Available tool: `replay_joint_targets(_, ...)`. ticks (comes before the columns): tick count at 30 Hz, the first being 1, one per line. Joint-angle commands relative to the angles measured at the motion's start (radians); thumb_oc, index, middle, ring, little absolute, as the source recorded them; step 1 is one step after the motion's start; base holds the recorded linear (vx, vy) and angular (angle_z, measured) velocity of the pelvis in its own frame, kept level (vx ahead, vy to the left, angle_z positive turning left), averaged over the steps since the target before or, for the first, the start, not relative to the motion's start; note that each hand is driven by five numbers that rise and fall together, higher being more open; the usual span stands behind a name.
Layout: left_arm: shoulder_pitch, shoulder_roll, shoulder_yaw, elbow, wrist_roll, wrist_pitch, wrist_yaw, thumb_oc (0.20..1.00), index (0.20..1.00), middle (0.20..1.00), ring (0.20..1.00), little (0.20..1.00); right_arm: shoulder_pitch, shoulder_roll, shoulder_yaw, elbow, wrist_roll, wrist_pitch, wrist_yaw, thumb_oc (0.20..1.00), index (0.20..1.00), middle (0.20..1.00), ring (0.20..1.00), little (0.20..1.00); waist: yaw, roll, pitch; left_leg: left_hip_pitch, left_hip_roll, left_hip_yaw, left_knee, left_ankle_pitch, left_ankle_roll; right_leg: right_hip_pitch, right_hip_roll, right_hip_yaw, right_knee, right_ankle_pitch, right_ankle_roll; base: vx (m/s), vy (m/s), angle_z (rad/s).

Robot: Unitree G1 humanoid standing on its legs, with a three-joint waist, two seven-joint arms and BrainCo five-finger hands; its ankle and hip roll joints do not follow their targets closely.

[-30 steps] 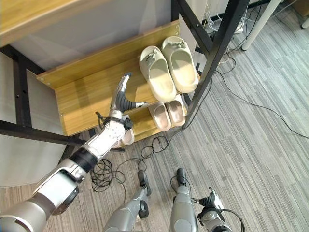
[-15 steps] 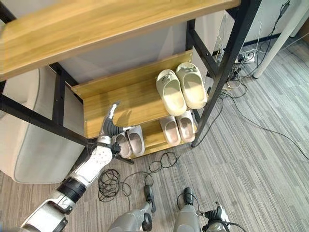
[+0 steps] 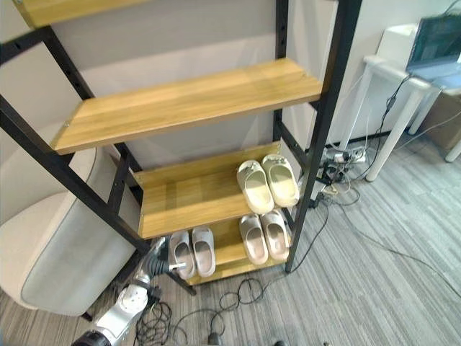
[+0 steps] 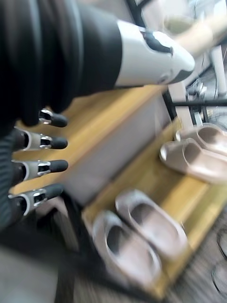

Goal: Arrange the slippers neatly on the shoe rack.

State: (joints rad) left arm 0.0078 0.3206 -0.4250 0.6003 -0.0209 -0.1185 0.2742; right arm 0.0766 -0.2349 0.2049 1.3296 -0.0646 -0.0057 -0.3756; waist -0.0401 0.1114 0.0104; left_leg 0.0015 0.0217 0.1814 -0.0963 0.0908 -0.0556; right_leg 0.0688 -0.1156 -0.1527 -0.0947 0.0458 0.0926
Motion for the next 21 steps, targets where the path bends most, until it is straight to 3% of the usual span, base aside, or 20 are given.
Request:
replay_joint_targets(1,-0.045,-0.010,0.043,0.043,-0.026,-0.034,-0.031,1.000,1.000,1.000,1.000,1.000,0.004,0.009,-0.017,0.036,-0.004,0.016,0.007,1.000,1.000,1.000,1.000,1.000,0.003,-0.005,0.006,-0.022,-0.010,-0.059,0.080,-0.044,0.007,-0.025,0.014,-0.026,0.087,-0.096,0.028,-0.02,-0.038,-0.02)
replay_joint_targets(9,0.024,-0.051,0.075,0.242,-0.077,-0.005,-0.113,1.000,1.000,1.000,1.000,1.000,0.043,0.022,-0.057,0.072,0.027,0.018,0.022,1.000,1.000,1.000,1.000,1.000,0.000,-0.033,-0.018,0.019,0.008,-0.081,0.058,-0.031,0.000,0.018,0.034,-0.040,0.102,-0.118,0.011,-0.04,-0.040,0.00)
replay_joint_targets(21,0.039,-0.118,0.188,0.705,0.077,0.080,-0.122,1.000,1.000,1.000,1.000,1.000,0.002,0.038,-0.077,0.091,0.137,-0.010,0.088,1.000,1.000,1.000,1.000,1.000,0.008,-0.071,-0.031,0.046,0.017,-0.087,0.042,-0.030,-0.004,0.042,0.045,-0.052,0.096,-0.119,0.003,0.00,-0.010,0.03)
